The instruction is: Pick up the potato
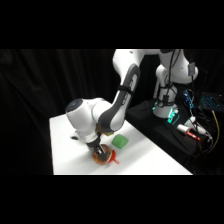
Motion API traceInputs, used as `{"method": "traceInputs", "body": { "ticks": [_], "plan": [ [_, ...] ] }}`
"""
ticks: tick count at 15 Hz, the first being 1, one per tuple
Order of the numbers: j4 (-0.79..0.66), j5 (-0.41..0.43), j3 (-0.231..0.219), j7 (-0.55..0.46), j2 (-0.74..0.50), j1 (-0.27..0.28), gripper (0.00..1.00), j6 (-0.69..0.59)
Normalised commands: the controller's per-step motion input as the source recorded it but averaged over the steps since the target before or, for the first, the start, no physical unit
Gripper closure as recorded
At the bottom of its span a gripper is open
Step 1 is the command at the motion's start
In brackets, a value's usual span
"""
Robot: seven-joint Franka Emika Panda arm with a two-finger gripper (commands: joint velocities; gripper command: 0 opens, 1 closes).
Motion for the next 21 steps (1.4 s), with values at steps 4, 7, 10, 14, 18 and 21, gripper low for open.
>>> {"method": "traceInputs", "body": {
  "ticks": [4,7,10,14,18,21],
  "plan": [
    [-0.14,-0.059,-0.058,0.12,-0.24,0.077,0.98,-0.13],
    [-0.25,-0.067,-0.055,0.15,-0.46,0.080,0.97,-0.16],
    [-0.28,-0.061,-0.040,0.12,-0.54,0.064,0.94,-0.18],
    [-0.27,-0.071,-0.028,0.11,-0.51,0.053,0.95,-0.16],
    [-0.22,-0.064,-0.003,0.10,-0.40,0.045,0.94,-0.10],
    [-0.15,-0.045,0.008,0.08,-0.26,0.029,0.95,-0.05]
  ]
}}
